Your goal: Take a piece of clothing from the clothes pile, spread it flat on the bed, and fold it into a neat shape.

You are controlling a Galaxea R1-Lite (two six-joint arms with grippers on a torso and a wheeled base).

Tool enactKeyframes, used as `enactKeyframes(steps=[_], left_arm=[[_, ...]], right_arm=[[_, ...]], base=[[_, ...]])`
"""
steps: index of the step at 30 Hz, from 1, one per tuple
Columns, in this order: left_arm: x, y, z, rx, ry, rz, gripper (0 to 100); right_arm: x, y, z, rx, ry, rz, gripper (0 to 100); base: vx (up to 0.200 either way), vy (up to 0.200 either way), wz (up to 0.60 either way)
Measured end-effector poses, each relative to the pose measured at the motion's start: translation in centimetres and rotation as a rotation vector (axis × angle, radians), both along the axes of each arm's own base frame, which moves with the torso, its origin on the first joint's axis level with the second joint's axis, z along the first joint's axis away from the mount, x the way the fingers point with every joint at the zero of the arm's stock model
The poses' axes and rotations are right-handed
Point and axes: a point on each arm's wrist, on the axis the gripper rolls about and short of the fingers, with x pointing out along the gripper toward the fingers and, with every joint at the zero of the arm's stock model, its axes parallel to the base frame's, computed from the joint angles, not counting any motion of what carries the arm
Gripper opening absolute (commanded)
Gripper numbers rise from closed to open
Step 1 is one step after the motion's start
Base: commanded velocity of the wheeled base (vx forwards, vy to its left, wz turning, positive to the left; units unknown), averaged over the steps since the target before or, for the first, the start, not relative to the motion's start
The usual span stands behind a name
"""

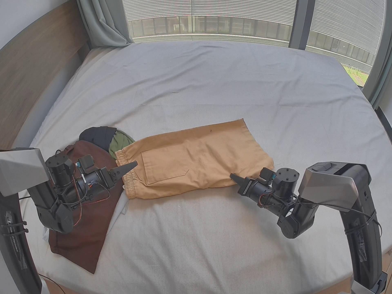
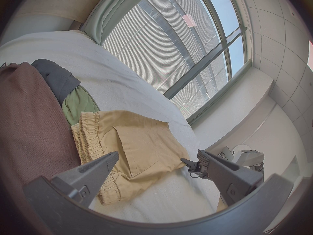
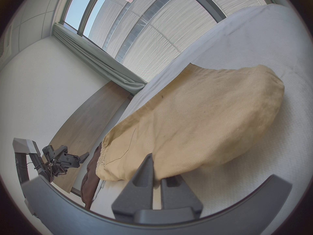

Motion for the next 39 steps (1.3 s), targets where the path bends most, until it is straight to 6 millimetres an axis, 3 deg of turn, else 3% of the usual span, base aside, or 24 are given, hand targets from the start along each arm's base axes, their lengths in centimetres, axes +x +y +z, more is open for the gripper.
enactKeyframes(steps=[16,33,39], left_arm=[[0.1,0.0,0.3,-0.001,-0.012,0.001,100],[0.1,0.0,0.8,0.006,-0.036,-0.009,100],[0.0,0.0,1.0,0.005,-0.042,-0.020,100]], right_arm=[[-4.2,-1.9,0.3,-0.062,0.113,-0.002,0],[-11.1,-4.6,0.7,-0.226,0.262,-0.009,0],[-12.7,-5.1,0.7,-0.272,0.291,-0.008,0]], base=[[0.000,0.000,0.00],[0.000,0.000,0.00],[0.000,0.000,0.00]])
